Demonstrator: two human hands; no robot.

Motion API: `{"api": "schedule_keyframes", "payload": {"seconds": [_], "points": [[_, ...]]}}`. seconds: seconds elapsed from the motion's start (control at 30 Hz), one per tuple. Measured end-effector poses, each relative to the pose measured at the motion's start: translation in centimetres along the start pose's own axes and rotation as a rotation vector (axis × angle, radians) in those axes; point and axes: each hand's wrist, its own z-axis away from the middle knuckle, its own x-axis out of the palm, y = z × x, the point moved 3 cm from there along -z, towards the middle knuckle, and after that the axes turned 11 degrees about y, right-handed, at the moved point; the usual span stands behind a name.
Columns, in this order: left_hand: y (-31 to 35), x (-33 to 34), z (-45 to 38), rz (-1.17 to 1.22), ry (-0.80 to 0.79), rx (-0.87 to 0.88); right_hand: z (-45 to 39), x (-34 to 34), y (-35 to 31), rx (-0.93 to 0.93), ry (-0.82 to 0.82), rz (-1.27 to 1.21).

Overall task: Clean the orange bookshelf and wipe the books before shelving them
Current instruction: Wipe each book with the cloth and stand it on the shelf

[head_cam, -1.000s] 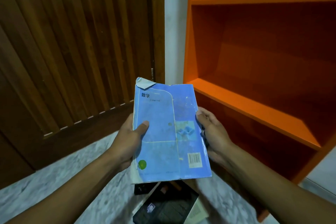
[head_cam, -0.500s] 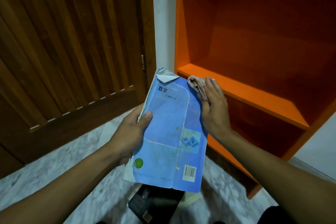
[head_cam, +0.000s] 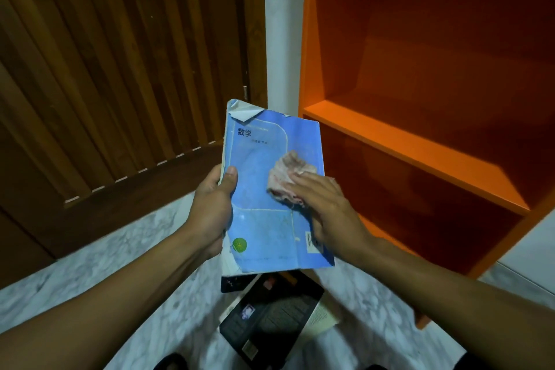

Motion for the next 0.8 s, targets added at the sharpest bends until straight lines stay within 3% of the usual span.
{"api": "schedule_keyframes", "payload": {"seconds": [0.1, 0.27, 0.37, 0.47, 0.57, 0.67, 0.8], "points": [[0.3, -1.1, -0.9, 0.024, 0.077, 0.024, 1.0, 0.9, -1.9, -0.054, -0.093, -0.091], [0.7, -3.4, -2.6, 0.007, 0.166, 0.104, 3.3, 2.3, -4.4, -0.149, -0.381, -0.25], [0.6, -4.3, -2.9, -0.027, 0.19, 0.106, 2.8, 2.0, -4.2, -0.008, -0.482, -0.36], [0.6, -4.3, -2.5, -0.065, 0.18, 0.106, 0.4, 0.8, -2.9, 0.34, -0.313, -0.516], [0.2, -3.5, -2.2, -0.119, 0.101, 0.125, -2.2, -0.9, -1.3, 0.645, 0.047, -0.667], [-0.3, -1.6, -1.1, -0.182, -0.001, 0.11, -4.1, -2.5, 0.1, 0.655, 0.287, -0.516], [-1.5, 1.8, 1.0, -0.194, -0.143, 0.071, -4.2, -1.2, 1.2, 0.617, 0.239, -0.126]]}}
